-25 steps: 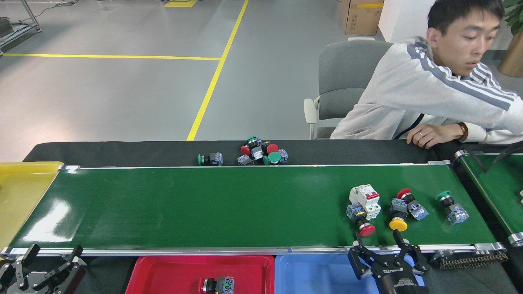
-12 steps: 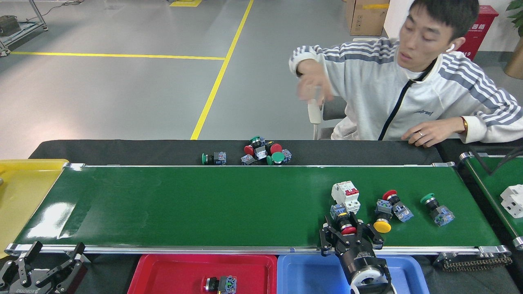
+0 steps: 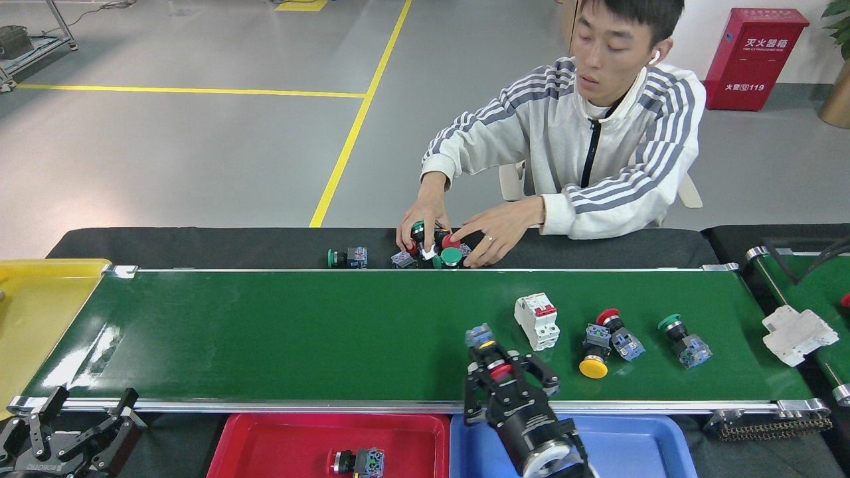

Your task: Pick switch part from conveyor to tray

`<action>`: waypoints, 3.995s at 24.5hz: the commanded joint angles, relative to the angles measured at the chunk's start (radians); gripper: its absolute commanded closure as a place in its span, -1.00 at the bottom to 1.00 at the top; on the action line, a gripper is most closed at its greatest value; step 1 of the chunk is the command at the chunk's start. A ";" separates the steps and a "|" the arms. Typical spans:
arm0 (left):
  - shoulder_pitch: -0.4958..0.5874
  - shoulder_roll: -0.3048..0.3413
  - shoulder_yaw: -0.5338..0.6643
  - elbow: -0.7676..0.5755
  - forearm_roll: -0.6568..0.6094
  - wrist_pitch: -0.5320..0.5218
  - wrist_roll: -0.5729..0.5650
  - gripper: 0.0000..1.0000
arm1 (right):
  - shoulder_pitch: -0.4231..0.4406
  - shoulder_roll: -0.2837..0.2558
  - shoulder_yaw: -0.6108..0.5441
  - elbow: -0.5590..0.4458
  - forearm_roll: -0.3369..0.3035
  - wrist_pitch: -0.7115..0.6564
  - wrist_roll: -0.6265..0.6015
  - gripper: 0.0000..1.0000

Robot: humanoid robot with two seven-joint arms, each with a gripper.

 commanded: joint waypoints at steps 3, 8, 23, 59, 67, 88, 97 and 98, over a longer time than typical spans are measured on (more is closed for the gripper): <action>-0.013 0.016 0.004 -0.010 -0.001 0.000 0.006 -1.00 | -0.018 0.010 0.110 -0.004 0.003 -0.060 -0.007 -1.00; -0.014 0.013 -0.011 -0.018 -0.001 -0.029 0.006 -1.00 | 0.008 0.008 0.096 -0.037 -0.001 -0.042 -0.007 -1.00; 0.019 0.007 0.016 -0.034 0.000 -0.034 0.006 -1.00 | 0.303 -0.079 -0.364 -0.110 -0.086 0.372 -0.279 -0.99; -0.002 0.015 -0.005 -0.039 -0.003 -0.046 0.006 -1.00 | -0.125 0.094 -0.127 0.217 -0.027 0.175 -0.018 0.96; -0.005 -0.001 -0.062 -0.140 -0.003 -0.040 -0.018 -1.00 | -0.016 0.056 0.073 0.085 -0.027 -0.111 -0.024 -1.00; -0.298 -0.447 -0.326 -0.014 -0.503 0.042 -0.182 -1.00 | 0.255 0.084 -0.571 -0.032 -0.022 0.147 -0.193 -1.00; -0.462 -0.433 -0.319 0.206 -0.503 0.127 -0.184 -1.00 | 0.091 0.084 -0.455 0.091 0.001 0.165 -0.112 -1.00; -0.476 -0.432 -0.319 0.233 -0.503 0.138 -0.184 -1.00 | 0.086 0.084 -0.444 0.095 0.001 0.165 -0.107 -1.00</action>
